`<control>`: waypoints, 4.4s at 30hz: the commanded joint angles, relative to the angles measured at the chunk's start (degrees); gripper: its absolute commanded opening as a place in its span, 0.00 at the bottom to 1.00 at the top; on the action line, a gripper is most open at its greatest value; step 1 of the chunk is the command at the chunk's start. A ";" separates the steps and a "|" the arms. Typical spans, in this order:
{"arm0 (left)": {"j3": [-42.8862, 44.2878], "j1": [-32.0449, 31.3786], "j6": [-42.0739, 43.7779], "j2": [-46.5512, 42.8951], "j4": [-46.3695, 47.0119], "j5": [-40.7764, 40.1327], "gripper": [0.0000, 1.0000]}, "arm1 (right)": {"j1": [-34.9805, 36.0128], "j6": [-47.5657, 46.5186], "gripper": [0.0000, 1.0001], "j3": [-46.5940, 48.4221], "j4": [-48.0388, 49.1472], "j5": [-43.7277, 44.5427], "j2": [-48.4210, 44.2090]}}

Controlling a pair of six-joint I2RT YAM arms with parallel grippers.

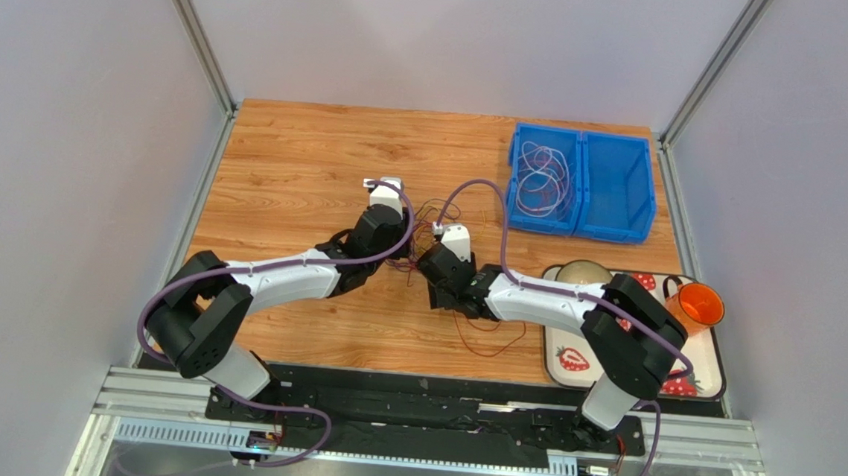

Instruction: Untangle the cables

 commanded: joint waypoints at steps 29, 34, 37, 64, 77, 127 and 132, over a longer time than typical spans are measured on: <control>8.32 -0.71 1.05 13.78 7.96 14.75 0.46 | 0.28 -16.59 0.00 16.48 -15.03 -1.65 -29.14; 11.93 -0.62 -1.33 17.93 5.51 13.36 0.43 | 0.28 -19.32 0.00 26.31 -18.29 -0.35 -30.99; 12.02 -0.62 -1.85 18.46 4.27 12.21 0.43 | 0.28 -22.56 0.00 31.93 -18.38 3.51 -31.52; 15.27 -0.19 -4.23 21.01 -3.89 7.47 0.00 | -15.53 -52.63 0.00 60.67 1.92 22.25 -18.78; 20.11 19.58 -7.39 19.43 -11.72 8.16 0.00 | -24.94 -54.48 0.00 70.82 3.16 24.88 -13.41; 16.33 22.67 -8.18 19.43 -3.90 19.33 0.00 | -48.41 -28.29 0.00 51.83 2.01 5.11 0.30; 16.33 22.67 -8.18 19.43 -3.73 19.42 0.00 | -48.85 -27.76 0.00 49.38 2.19 5.02 0.74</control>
